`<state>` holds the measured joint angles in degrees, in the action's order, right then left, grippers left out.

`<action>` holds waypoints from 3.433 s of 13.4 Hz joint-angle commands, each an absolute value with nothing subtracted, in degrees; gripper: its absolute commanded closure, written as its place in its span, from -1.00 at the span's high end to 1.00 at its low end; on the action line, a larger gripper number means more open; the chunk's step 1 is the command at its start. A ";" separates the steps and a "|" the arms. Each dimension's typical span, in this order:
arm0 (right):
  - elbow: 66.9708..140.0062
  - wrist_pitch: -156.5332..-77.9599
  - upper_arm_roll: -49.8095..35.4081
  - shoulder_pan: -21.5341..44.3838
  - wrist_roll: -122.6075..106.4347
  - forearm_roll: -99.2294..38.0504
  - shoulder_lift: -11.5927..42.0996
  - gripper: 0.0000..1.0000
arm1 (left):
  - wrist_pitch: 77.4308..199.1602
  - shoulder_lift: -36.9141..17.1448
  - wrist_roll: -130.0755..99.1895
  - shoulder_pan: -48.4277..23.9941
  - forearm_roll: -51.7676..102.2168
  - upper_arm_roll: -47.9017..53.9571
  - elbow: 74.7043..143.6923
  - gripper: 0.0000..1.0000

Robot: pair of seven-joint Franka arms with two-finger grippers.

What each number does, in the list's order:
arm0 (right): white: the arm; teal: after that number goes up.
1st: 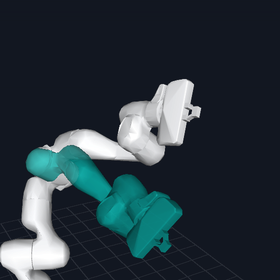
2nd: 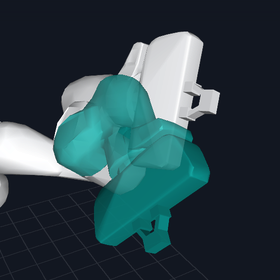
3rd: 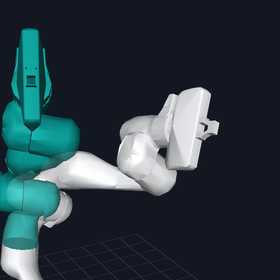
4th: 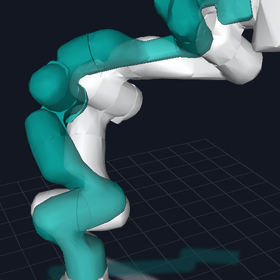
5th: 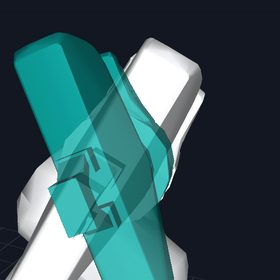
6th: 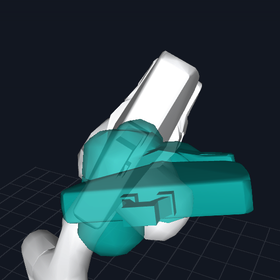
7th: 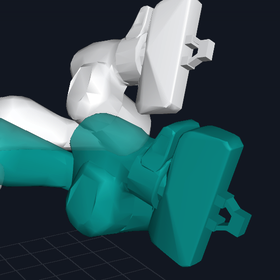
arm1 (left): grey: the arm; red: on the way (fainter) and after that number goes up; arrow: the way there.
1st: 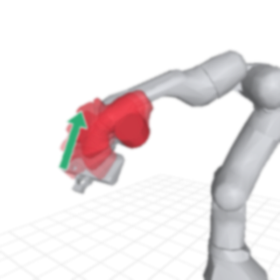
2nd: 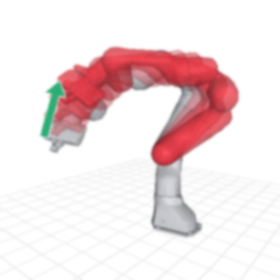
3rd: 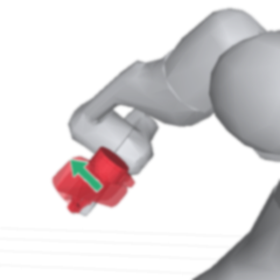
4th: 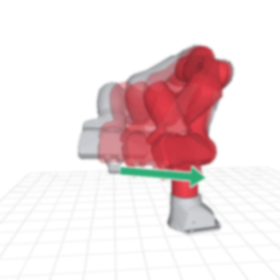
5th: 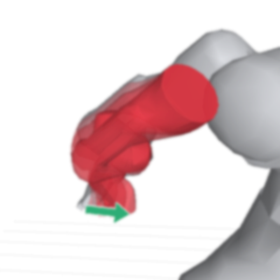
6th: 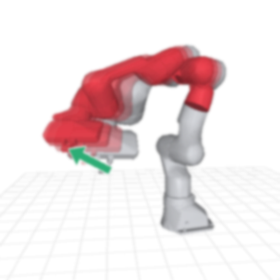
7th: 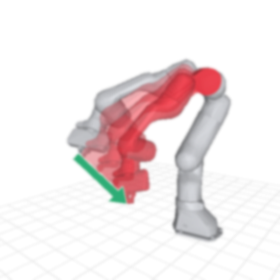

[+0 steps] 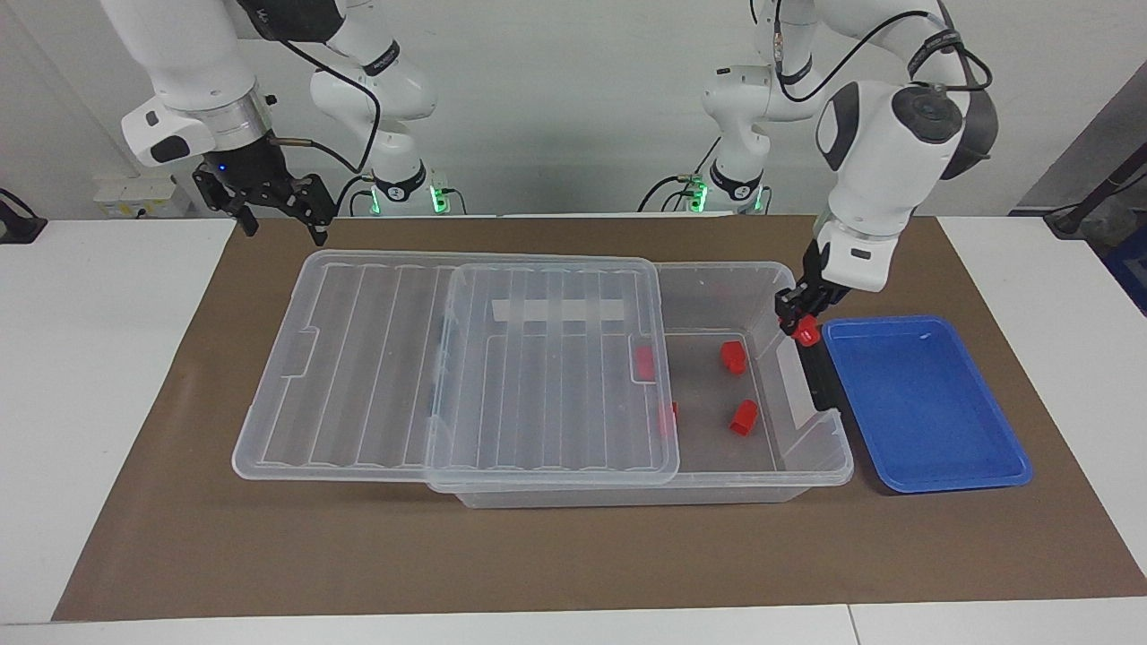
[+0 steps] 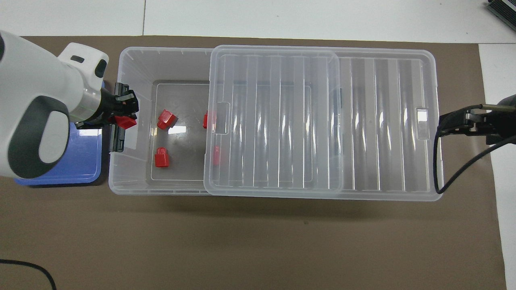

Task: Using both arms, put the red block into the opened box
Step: 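Lift the red block with the left gripper and carry it into the box, then lower the red block into the box and open the left gripper, then withdraw the left gripper to the tray while the right gripper grips the lid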

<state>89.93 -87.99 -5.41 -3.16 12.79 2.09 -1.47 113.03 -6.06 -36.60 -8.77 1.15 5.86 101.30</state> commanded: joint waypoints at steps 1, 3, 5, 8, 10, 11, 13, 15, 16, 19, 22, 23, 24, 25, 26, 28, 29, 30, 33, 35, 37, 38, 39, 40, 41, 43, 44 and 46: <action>90.88 -88.86 -5.45 -3.69 12.48 0.79 -2.46 1.00 | 121.89 -2.98 -39.11 -10.72 1.76 4.92 110.03 -0.90; 90.97 -88.42 -5.45 -3.69 12.48 0.79 -2.55 1.00 | 124.61 -3.60 -39.46 -11.69 1.76 4.92 112.22 -0.90; 90.88 -88.50 -5.45 -3.69 12.48 0.79 -2.55 1.00 | 130.31 -3.43 -39.64 -13.27 1.76 4.83 117.05 -0.90; 90.88 -88.51 -5.36 -3.69 12.48 0.79 -2.55 1.00 | 133.24 -4.04 -41.13 -15.55 1.23 4.83 118.83 -0.90; 90.97 -88.51 -5.45 -3.69 12.48 0.79 -2.55 1.00 | 133.77 -7.01 -41.31 -16.43 -1.21 4.83 118.74 -0.90; 90.97 -88.51 -5.45 -3.69 12.48 0.79 -2.55 1.00 | 134.12 -8.60 -42.35 -17.04 -3.41 4.83 118.65 -0.90; 90.88 -88.51 -5.36 -3.69 12.48 0.79 -2.55 1.00 | 136.83 -10.45 -45.25 -17.57 -4.83 4.83 118.65 -0.90; 90.97 -88.42 -5.36 -3.69 12.48 0.79 -2.55 1.00 | 140.00 -13.43 -46.48 -18.71 -4.83 4.66 118.04 -0.90; 90.97 -88.42 -5.19 -3.78 12.48 0.79 -2.55 1.00 | 140.27 -14.14 -47.28 -19.42 -5.44 4.66 117.78 -0.90; 90.97 -88.51 -5.19 -3.78 12.48 0.79 -2.55 1.00 | 140.80 -15.37 -47.37 -19.42 -6.94 4.66 117.86 -0.90; 90.88 -88.51 -5.19 -3.78 12.48 0.79 -2.55 1.00 | 141.59 -15.91 -47.46 -19.42 -6.94 4.66 118.21 -0.90; 90.97 -88.51 -5.19 -3.69 12.48 0.79 -2.55 1.00 | 141.77 -16.00 -47.46 -19.42 -6.94 4.66 118.30 -0.90; 90.97 -88.51 -5.19 -3.69 12.48 0.79 -2.55 1.00 | 141.85 -16.26 -47.46 -19.42 -6.94 4.57 118.30 -0.90; 90.97 -88.42 -5.19 -3.78 12.48 0.79 -2.55 1.00 | 142.20 -16.52 -47.46 -19.42 -6.94 4.57 118.30 -0.90; 90.88 -88.42 -5.10 -3.78 12.48 0.79 -2.64 1.00 | 142.82 -16.87 -47.46 -19.42 -6.94 4.57 118.47 -0.90; 90.79 -88.59 -5.10 -3.78 12.48 0.79 -2.99 1.00 | 143.09 -17.14 -47.46 -19.42 -6.94 4.57 118.56 -0.90; 90.88 -88.68 -5.10 -3.78 12.48 0.79 -3.08 1.00 | 143.09 -17.14 -47.46 -19.42 -7.03 4.48 118.56 -0.90; 90.88 -88.94 -5.18 -3.78 12.57 0.79 -2.99 1.00 | 143.00 -17.14 -47.46 -19.51 -7.73 4.48 118.65 -0.90; 90.88 -89.03 -5.10 -3.78 12.48 0.97 -2.81 1.00 | 142.47 -17.14 -48.51 -19.60 -9.67 4.40 118.65 -0.90; 90.88 -89.30 -5.10 -4.65 12.39 0.97 -2.38 1.00 | 141.25 -17.05 -49.13 -20.39 -12.99 4.31 118.65 -0.90; 90.97 -90.08 -5.10 -5.88 11.78 0.97 -1.85 0.99 | 141.15 -17.05 -51.41 -20.30 -14.24 4.39 118.65 -0.90; 91.23 -91.65 -5.10 -6.50 10.73 0.97 -1.50 0.99 | 141.15 -17.05 -51.50 -20.30 -14.24 4.39 118.65 -0.79; 91.40 -92.45 -5.10 -7.29 9.68 0.97 -1.06 0.98 | 141.41 -17.05 -51.50 -20.22 -14.24 4.39 118.65 0.05; 91.49 -93.50 -5.10 -8.08 8.62 0.97 -0.53 0.98 | 141.50 -17.05 -51.50 -20.13 -14.41 4.39 118.65 0.78; 91.93 -94.82 -5.10 -8.52 8.00 0.97 -0.27 0.98 | 141.33 -17.05 -51.50 -20.21 -15.02 4.39 118.65 0.80; 93.16 -96.76 -5.10 -9.57 6.95 1.23 0.17 0.98 | 140.81 -17.05 -51.50 -20.21 -15.21 4.39 118.39 0.80; 93.86 -98.07 -5.10 -10.45 5.46 1.32 0.26 0.97 | 139.67 -16.96 -51.50 -20.30 -15.21 4.31 117.78 0.79; 95.62 -100.97 -5.10 -11.33 3.70 1.76 0.53 0.90 | 134.50 -16.96 -51.50 -20.30 -15.21 4.39 114.36 0.77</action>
<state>93.38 -98.20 -4.81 -9.97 6.12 2.09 0.83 139.21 -17.16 -50.00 -19.13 -13.63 5.40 117.27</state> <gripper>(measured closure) 0.035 0.110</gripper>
